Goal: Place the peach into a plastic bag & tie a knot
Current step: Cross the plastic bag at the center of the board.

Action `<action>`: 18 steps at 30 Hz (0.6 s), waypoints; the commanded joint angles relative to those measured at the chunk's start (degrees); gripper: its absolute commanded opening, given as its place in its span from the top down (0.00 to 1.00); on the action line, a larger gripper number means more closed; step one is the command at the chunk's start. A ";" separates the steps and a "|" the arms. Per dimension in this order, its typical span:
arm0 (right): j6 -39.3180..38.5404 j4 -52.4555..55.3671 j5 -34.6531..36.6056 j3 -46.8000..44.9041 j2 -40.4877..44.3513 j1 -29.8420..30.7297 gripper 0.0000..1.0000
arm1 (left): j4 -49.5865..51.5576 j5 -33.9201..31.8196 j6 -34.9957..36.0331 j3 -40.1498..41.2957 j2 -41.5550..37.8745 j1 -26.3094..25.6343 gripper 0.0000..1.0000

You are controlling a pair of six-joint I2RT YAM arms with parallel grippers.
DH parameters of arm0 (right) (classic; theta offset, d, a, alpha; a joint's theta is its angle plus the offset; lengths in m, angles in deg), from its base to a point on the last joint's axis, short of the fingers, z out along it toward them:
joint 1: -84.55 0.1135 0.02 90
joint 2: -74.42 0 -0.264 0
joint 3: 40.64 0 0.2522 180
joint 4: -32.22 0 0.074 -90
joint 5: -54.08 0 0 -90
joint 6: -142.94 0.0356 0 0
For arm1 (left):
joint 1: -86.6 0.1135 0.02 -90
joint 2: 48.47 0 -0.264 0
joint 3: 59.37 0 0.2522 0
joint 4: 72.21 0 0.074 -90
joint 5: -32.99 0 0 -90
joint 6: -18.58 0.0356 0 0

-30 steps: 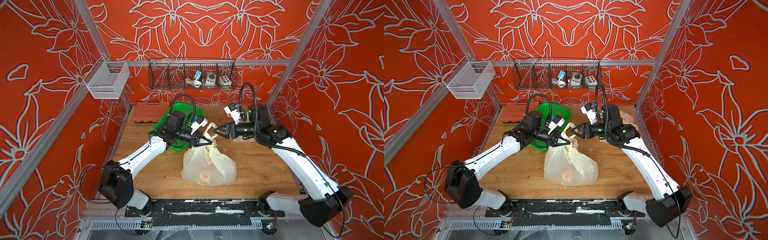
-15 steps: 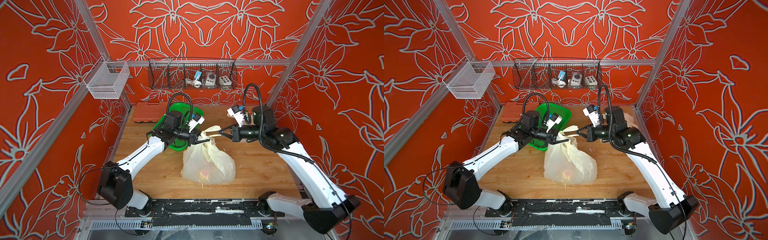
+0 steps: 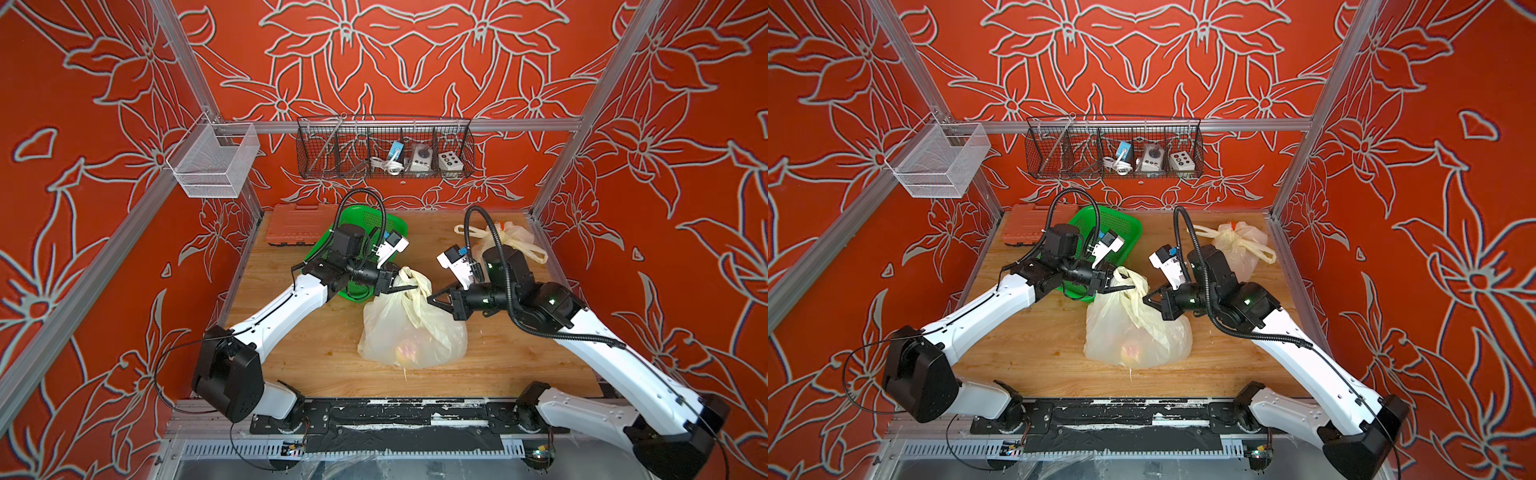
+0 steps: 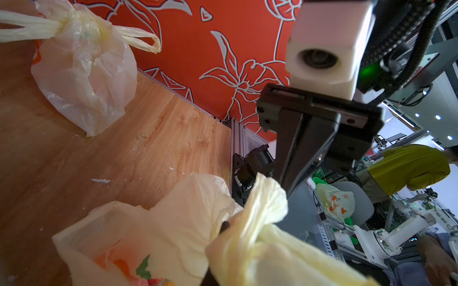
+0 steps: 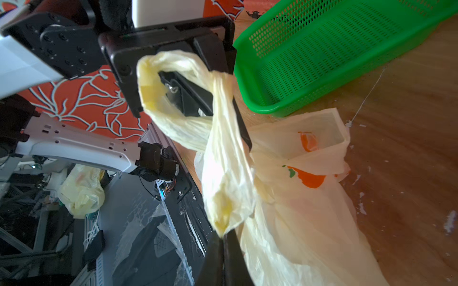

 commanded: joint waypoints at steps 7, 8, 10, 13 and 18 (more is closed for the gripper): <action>12.45 -9.03 4.69 -1.99 -7.99 9.37 1.00 | -1.24 -5.48 -3.59 -2.74 -0.47 1.24 1.00; 12.43 -11.42 7.03 -3.92 -8.45 9.28 1.00 | -0.74 -4.69 -3.86 -2.77 -0.29 1.24 0.98; 11.50 -17.03 10.01 -7.35 -8.36 9.11 1.00 | 1.68 -3.57 -3.38 -2.85 0.21 1.24 0.98; 9.63 -22.58 11.20 -9.54 -7.83 8.60 1.00 | 7.88 -2.68 -0.56 -3.21 0.60 1.26 0.94; 9.37 -23.54 8.17 -8.95 -9.94 8.07 1.00 | 12.65 -1.60 -0.63 -2.57 -0.11 1.42 0.78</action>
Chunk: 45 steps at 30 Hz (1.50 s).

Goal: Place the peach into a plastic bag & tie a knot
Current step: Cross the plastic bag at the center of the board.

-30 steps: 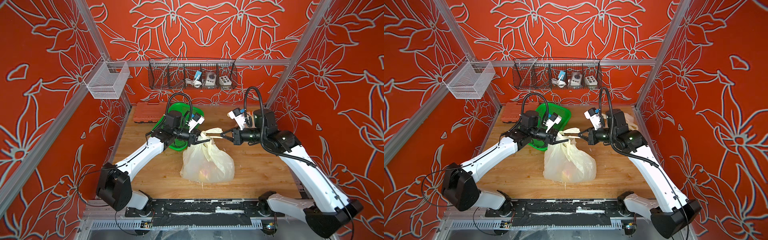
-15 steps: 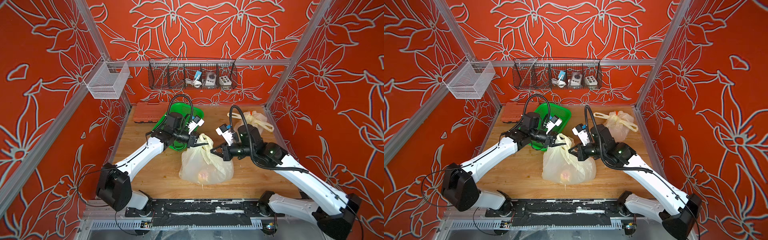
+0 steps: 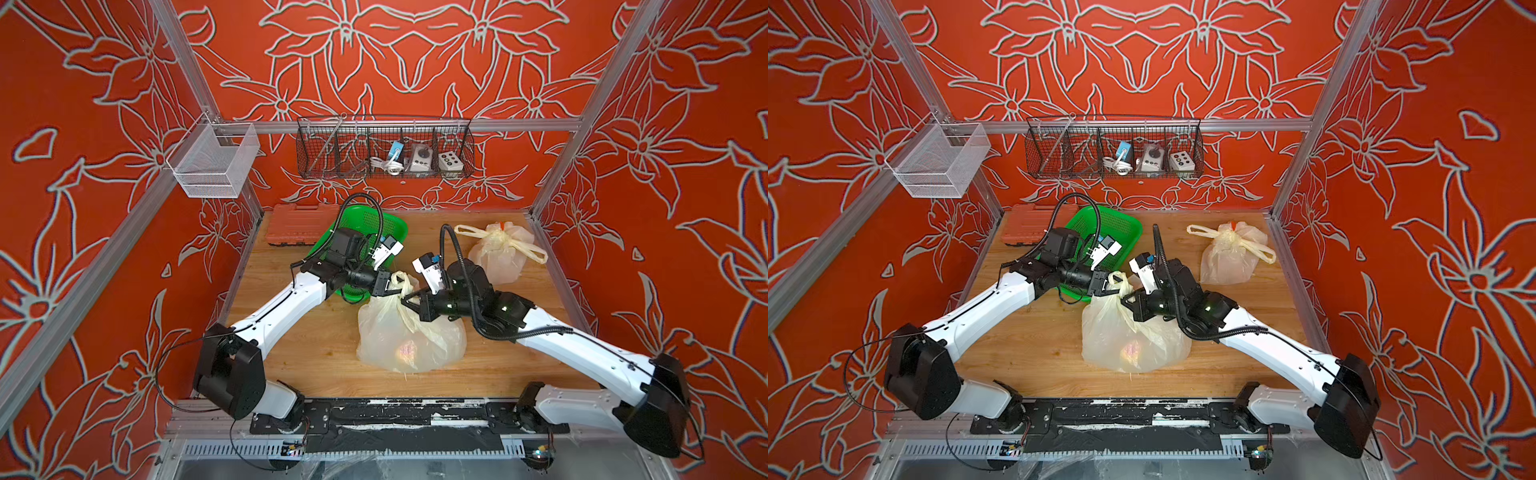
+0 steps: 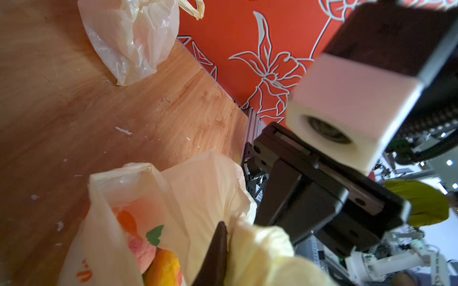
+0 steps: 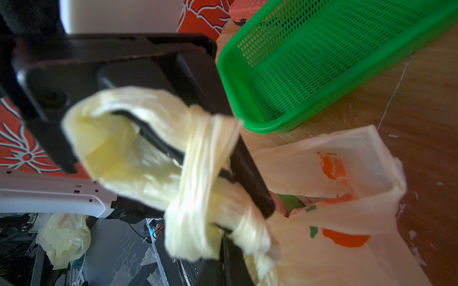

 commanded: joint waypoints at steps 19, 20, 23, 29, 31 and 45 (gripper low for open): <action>2.41 -1.28 -6.73 -1.38 -0.94 -3.12 1.00 | 11.93 4.50 8.10 1.83 -2.90 3.00 0.59; 2.67 -1.24 -6.80 -1.28 -1.17 -3.11 1.00 | 12.47 4.87 8.78 1.80 -2.80 2.95 0.57; 3.08 -1.34 -8.08 -1.11 -1.80 -3.13 1.00 | 11.47 5.03 8.86 2.31 -3.36 2.97 0.53; 3.70 -1.37 -8.78 -1.36 -1.99 -3.07 1.00 | 9.61 7.35 8.08 2.76 -4.26 2.86 0.47; 3.85 -1.26 -8.60 -1.21 -2.07 -3.11 1.00 | 9.15 8.24 8.08 2.96 -4.28 2.56 0.45; 4.85 -1.52 -9.06 -0.05 -4.01 -1.94 1.00 | 8.39 4.07 6.98 0.38 -0.67 0.45 0.57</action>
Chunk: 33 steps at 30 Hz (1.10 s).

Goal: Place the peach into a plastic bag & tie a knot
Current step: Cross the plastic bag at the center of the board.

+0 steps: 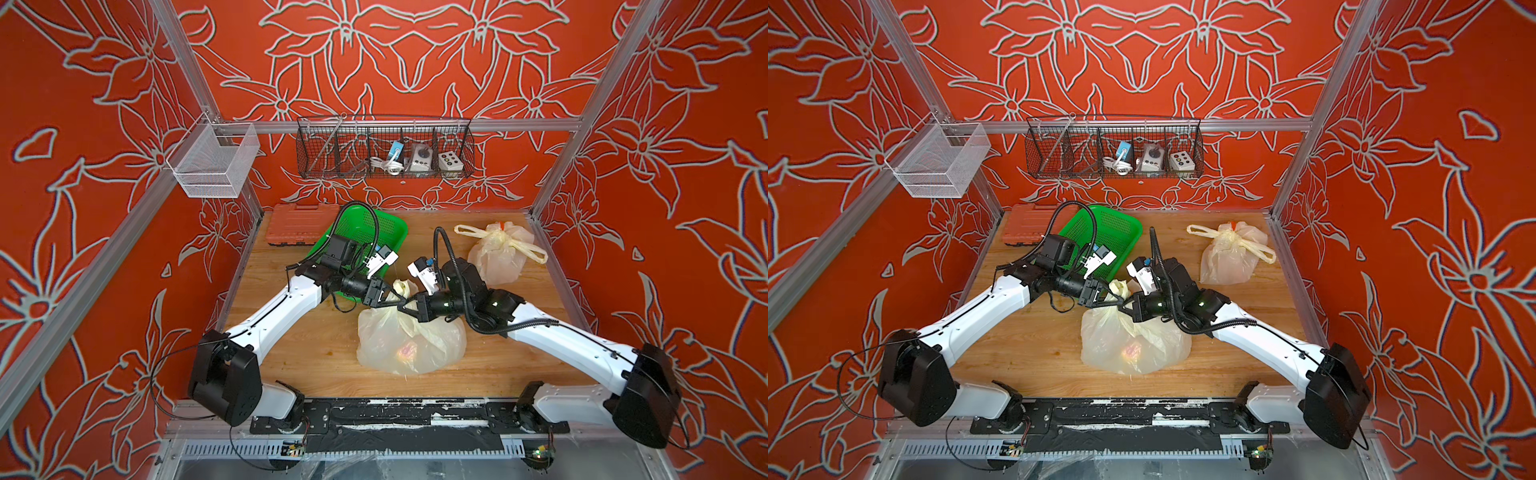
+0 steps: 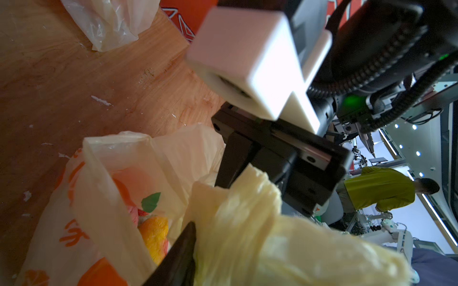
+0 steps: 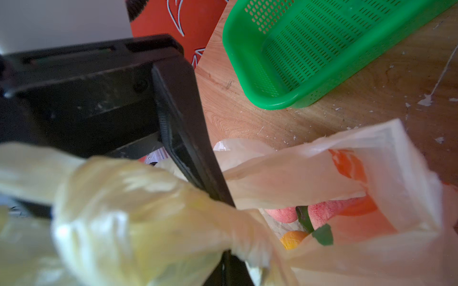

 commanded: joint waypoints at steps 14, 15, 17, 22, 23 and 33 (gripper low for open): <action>-10.16 12.31 -7.93 3.89 5.98 -2.19 0.54 | 1.62 -2.73 9.33 -3.34 -1.58 -1.27 1.00; -13.86 16.63 -7.30 5.02 7.49 -3.18 0.51 | 1.69 -2.00 10.45 -3.02 -2.03 -1.23 1.00; -22.16 25.21 -2.34 7.51 9.98 -4.31 0.47 | 1.50 -0.28 11.85 -2.30 -3.00 -1.19 1.00; -40.93 34.23 12.03 11.55 10.22 -4.28 0.34 | -1.07 2.99 13.21 -0.29 -4.61 -1.19 1.00; -42.79 33.06 12.44 11.50 9.99 -4.22 0.31 | -1.12 3.80 13.67 -0.24 -4.60 -1.19 1.00; -46.41 20.00 1.61 13.97 2.17 -3.68 0.26 | 0.42 6.21 16.22 -1.20 -3.71 -1.80 1.00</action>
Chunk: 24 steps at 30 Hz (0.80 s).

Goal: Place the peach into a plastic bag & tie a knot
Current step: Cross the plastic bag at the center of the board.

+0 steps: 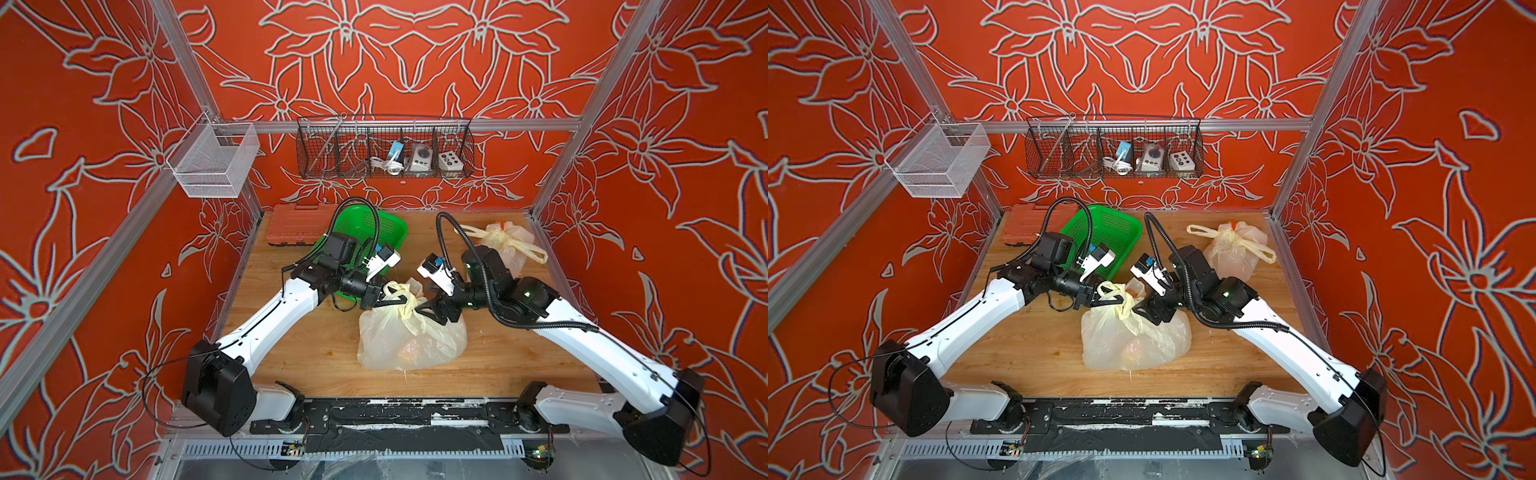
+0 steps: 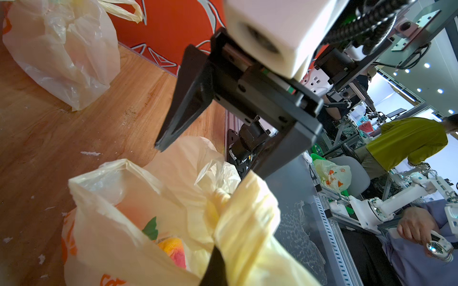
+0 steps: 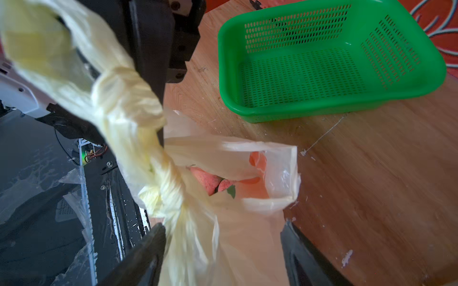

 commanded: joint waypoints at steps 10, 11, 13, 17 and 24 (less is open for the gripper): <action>-0.96 -11.68 -12.57 0.10 -5.49 0.37 0.45 | 1.19 3.17 3.73 -0.97 0.77 -0.77 1.00; -0.59 -12.27 -13.24 0.00 -5.74 0.37 0.50 | 1.23 3.17 3.80 -0.99 0.86 -0.77 1.00; -0.26 -12.60 -13.15 -0.23 -6.11 0.37 0.63 | 1.25 3.02 3.81 -1.07 0.91 -0.77 1.00; 1.33 -14.76 -10.68 -0.87 -6.36 0.36 0.89 | -0.61 1.57 1.74 -1.13 0.71 -0.75 1.00; 7.28 -21.39 -5.83 -3.85 -4.62 -0.81 1.00 | -4.81 -4.96 -4.65 5.23 -5.14 0.69 0.69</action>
